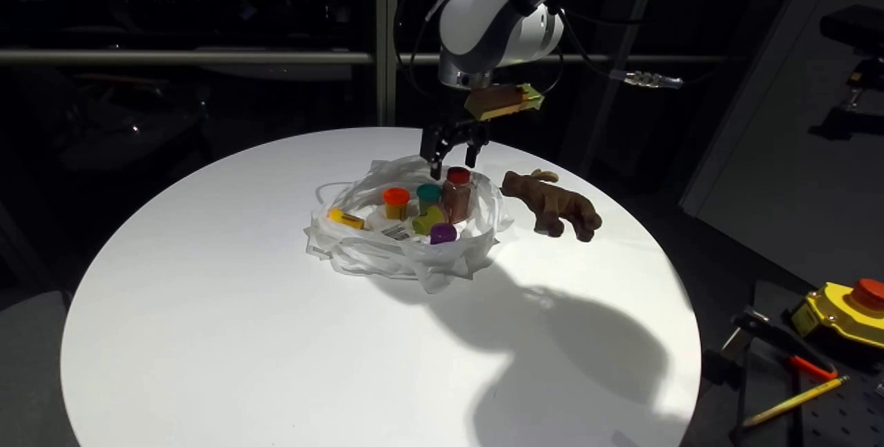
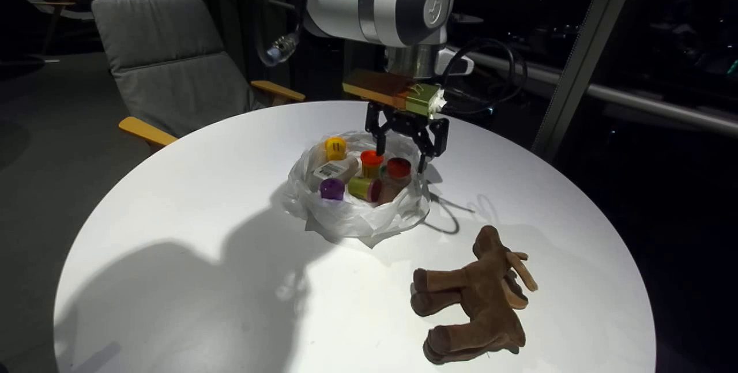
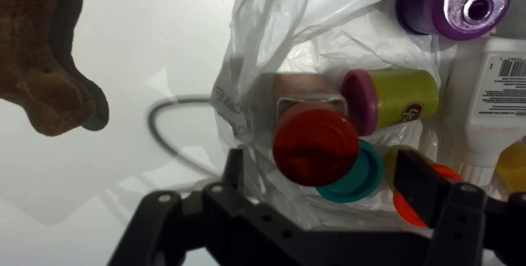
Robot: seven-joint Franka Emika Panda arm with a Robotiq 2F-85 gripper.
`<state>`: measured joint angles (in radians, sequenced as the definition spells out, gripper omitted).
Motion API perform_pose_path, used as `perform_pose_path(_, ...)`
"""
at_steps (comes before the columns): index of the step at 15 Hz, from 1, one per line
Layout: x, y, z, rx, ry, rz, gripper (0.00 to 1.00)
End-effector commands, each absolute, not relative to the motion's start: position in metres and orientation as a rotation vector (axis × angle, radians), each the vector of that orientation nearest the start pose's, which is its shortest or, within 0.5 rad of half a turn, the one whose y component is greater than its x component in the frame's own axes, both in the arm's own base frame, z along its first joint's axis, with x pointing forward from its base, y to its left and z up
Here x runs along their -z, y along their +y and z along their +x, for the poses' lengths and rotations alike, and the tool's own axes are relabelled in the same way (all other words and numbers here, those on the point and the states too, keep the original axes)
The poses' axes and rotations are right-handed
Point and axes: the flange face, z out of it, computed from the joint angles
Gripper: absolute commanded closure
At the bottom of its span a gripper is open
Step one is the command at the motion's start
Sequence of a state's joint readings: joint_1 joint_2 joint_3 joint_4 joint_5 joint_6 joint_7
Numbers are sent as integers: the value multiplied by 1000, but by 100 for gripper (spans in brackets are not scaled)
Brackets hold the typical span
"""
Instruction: Pick up all the objects from the plastic bag and put them on the table.
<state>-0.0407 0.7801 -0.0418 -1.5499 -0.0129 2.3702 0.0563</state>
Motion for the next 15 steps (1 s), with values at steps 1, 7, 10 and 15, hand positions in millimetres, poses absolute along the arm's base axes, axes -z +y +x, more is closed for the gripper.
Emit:
perform_pose_path(1, -214, -42, 712, 126, 238, -3202, 0)
perform_pose_path(7, -215, -42, 713, 122, 383, -3205, 0)
perform_pose_path(10, -212, -51, 711, 81, 500, -3199, 0)
perform_pose_path(15, -212, -50, 701, -40, 592, -3141, 0)
